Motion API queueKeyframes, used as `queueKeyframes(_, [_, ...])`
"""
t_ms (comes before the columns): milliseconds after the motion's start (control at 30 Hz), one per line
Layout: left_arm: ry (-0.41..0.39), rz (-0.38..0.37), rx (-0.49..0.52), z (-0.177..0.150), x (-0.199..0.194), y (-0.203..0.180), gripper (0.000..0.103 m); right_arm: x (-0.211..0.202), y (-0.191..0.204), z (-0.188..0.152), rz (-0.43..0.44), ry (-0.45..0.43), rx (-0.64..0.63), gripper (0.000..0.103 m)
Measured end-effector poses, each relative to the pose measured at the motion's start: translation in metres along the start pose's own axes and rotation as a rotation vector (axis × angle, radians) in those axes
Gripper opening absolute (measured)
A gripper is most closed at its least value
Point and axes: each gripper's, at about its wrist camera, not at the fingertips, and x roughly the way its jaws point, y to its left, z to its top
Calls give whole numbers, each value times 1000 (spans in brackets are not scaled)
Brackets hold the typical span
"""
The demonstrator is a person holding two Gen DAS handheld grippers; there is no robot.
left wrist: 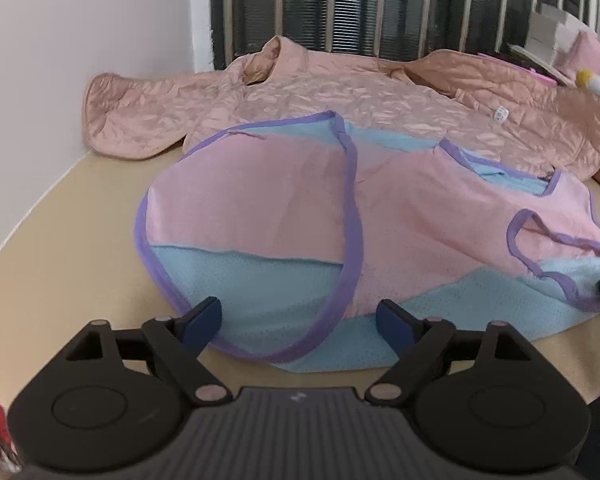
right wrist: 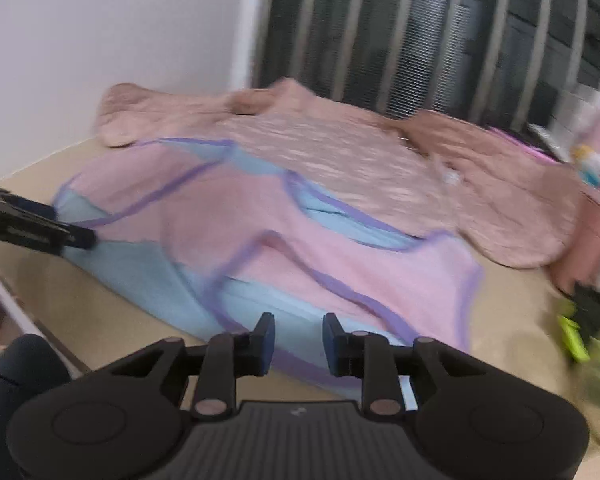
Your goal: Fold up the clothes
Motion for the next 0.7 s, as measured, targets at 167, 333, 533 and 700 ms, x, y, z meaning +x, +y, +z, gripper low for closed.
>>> queueKeyframes(167, [18, -1, 5, -4, -8, 4, 88, 13, 18, -1, 16, 32, -29, 27])
queueKeyframes(333, [58, -11, -16, -10, -20, 2, 93, 2, -1, -5, 44, 89, 9, 29])
queueKeyframes(533, [31, -145, -323, 11, -28, 53, 93, -7, -21, 2, 53, 113, 81, 33])
queueKeyframes(700, [10, 12, -326, 38, 2, 83, 92, 11, -21, 31, 79, 31, 149, 33])
